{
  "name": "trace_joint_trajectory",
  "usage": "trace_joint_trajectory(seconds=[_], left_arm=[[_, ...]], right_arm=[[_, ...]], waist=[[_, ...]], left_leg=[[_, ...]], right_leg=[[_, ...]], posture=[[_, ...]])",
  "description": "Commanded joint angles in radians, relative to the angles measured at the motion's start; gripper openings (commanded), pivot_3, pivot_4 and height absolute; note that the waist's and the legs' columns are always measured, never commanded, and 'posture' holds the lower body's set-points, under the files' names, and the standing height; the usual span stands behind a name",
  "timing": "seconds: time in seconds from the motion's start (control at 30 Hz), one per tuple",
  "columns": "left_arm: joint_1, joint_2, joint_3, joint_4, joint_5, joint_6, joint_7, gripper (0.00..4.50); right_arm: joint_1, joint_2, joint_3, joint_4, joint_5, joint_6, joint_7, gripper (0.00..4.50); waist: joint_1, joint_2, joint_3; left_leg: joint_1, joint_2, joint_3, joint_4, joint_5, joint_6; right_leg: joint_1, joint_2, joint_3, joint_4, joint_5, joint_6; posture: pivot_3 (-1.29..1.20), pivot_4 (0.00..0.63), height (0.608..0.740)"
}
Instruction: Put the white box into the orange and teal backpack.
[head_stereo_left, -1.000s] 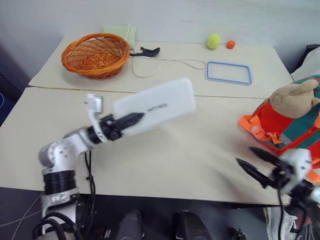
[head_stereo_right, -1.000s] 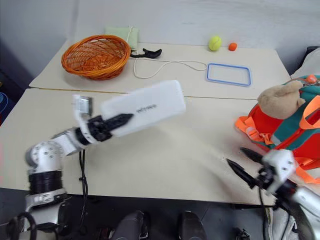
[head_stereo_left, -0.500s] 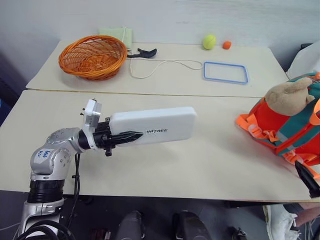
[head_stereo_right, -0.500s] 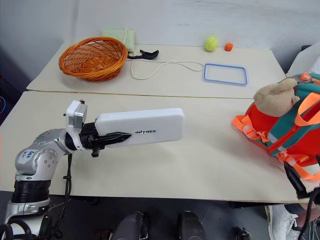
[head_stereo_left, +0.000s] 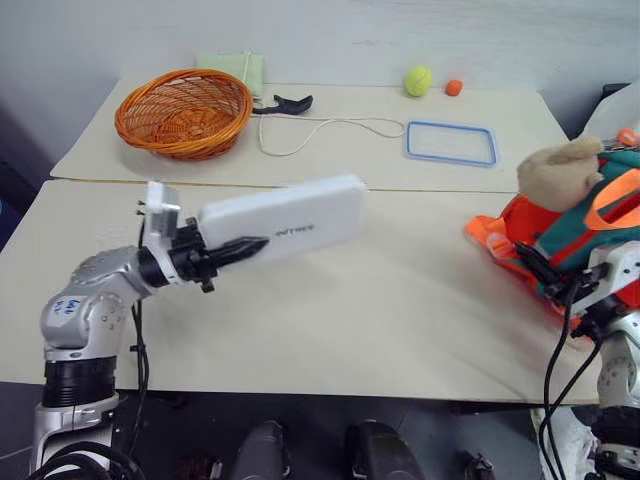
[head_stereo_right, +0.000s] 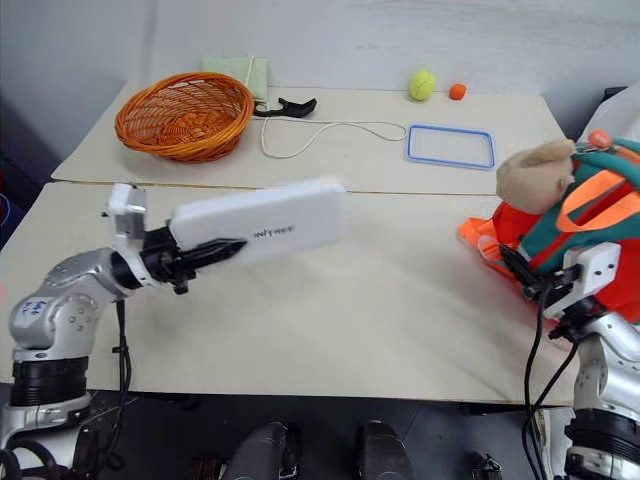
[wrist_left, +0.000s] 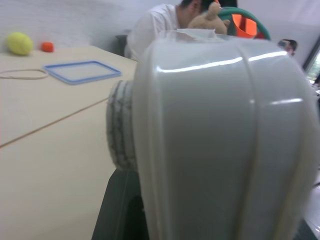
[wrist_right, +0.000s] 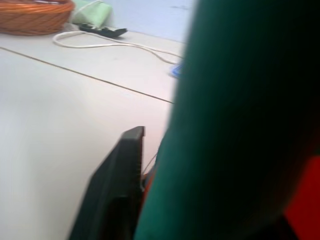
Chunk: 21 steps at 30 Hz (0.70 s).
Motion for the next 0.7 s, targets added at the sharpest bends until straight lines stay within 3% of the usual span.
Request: trace_joint_trajectory(seconds=[0.03, 0.1, 0.23, 0.4, 0.57, 0.7], left_arm=[[-0.018, -0.005, 0.086, -0.017, -0.041, 0.0, 0.096, 1.21], [-0.015, -0.004, 0.107, -0.012, -0.05, 0.005, 0.122, 1.21], [-0.005, -0.01, 0.152, 0.0, -0.075, 0.005, 0.16, 1.21], [0.004, -0.024, 0.188, 0.012, -0.081, -0.027, 0.192, 1.21], [0.042, -0.025, 0.223, -0.01, -0.099, -0.035, 0.207, 1.21], [0.091, -0.02, 0.263, -0.092, -0.198, 0.023, 0.217, 1.21]], right_arm=[[-0.048, 0.034, 0.103, -0.059, 0.003, -0.043, 0.084, 0.4], [-0.085, 0.069, 0.174, -0.112, 0.014, -0.017, 0.107, 0.1], [-0.158, 0.161, 0.335, -0.27, 0.05, 0.084, 0.128, 0.1], [-0.181, 0.156, 0.537, -0.548, 0.175, 0.356, 0.206, 0.1], [-0.165, 0.047, 0.556, -0.761, 0.369, 0.64, 0.199, 0.1], [-0.133, -0.044, 0.488, -0.755, 0.384, 0.699, 0.176, 0.1]], waist=[[-0.005, 0.0, 0.0], [-0.012, 0.0, 0.0], [-0.027, 0.0, 0.0], [-0.025, 0.0, 0.0], [-0.01, -0.001, 0.0], [0.0, -0.004, 0.001]], left_leg=[[0.0, 0.0, 0.0, 0.0, 0.0, 0.0], [0.0, 0.002, 0.0, 0.0, 0.0, 0.0], [0.0, 0.003, 0.001, -0.001, 0.001, -0.002], [-0.001, 0.004, 0.0, -0.002, 0.0, -0.003], [-0.003, 0.003, -0.001, 0.0, -0.002, 0.0], [-0.003, 0.003, -0.002, 0.0, -0.003, 0.0]], right_leg=[[0.0, 0.0, 0.0, 0.0, 0.0, 0.0], [0.0, 0.001, 0.0, 0.0, 0.0, 0.0], [-0.002, 0.002, 0.0, 0.002, 0.0, 0.0], [-0.003, 0.002, -0.001, 0.004, 0.0, 0.0], [-0.003, 0.0, -0.001, 0.002, 0.0, 0.0], [-0.002, -0.001, -0.002, -0.003, 0.0, 0.0]], posture=[[0.0, 0.15, 0.74], [0.0, 0.15, 0.74], [0.0, 0.15, 0.74], [0.0, 0.15, 0.74], [0.0, 0.15, 0.74], [0.0, 0.15, 0.74]])
